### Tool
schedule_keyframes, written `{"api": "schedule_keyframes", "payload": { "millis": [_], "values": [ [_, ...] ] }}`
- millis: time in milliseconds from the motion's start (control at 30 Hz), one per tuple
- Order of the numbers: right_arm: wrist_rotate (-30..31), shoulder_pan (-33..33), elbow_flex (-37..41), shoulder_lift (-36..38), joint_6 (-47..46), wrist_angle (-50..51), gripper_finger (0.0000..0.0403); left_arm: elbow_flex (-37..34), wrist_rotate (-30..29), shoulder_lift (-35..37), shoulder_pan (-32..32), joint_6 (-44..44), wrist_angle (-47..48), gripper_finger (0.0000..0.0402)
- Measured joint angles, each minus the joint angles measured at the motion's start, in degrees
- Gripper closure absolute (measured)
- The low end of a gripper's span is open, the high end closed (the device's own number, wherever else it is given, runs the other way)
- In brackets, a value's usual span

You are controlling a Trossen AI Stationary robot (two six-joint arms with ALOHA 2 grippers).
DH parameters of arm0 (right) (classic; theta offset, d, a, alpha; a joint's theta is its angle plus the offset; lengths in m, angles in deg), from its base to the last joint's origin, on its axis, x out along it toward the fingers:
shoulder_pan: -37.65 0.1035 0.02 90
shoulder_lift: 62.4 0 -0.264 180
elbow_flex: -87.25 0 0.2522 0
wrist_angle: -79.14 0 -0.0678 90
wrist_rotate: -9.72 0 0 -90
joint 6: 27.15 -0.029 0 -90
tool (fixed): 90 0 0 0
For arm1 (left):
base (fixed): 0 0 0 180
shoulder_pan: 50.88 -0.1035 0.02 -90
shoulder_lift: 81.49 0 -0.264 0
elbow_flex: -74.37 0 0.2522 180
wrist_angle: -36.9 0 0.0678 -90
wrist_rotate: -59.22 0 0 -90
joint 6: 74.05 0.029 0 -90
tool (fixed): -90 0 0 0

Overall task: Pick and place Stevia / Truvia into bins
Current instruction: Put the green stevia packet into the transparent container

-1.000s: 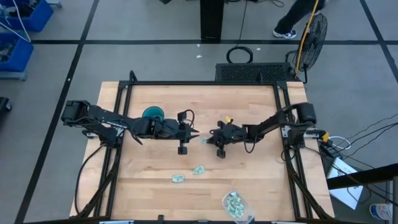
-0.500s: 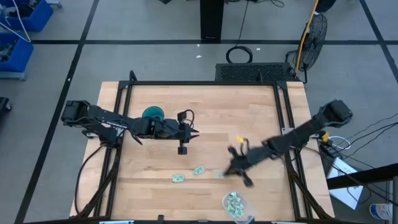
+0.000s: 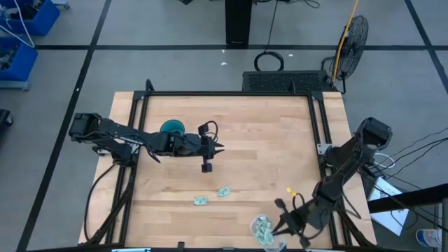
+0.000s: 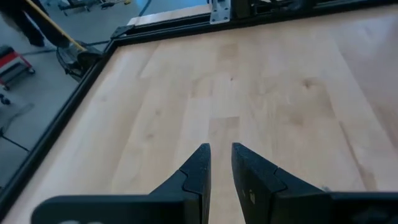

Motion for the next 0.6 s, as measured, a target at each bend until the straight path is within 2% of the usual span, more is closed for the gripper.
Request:
{"api": "schedule_keyframes", "payload": {
  "millis": [133,200,367,600],
  "values": [
    [-4.5,0.2,0.0,-3.7,-11.0,-1.3,0.0383,0.0,0.0,0.0,0.0,-3.0,0.0,0.033],
    [-4.7,0.5,0.0,-5.4,-13.3,-1.0,0.0383,0.0,0.0,0.0,0.0,-4.2,-0.1,0.033],
    [-4.8,0.4,0.0,-8.1,-9.2,-0.9,0.0366,0.0,0.0,0.0,0.0,-7.2,-0.2,0.033],
    [-4.8,-0.2,0.0,-7.9,-5.8,-3.3,0.0311,0.0,-0.1,0.0,0.0,-6.8,0.0,0.033]
  ]
}}
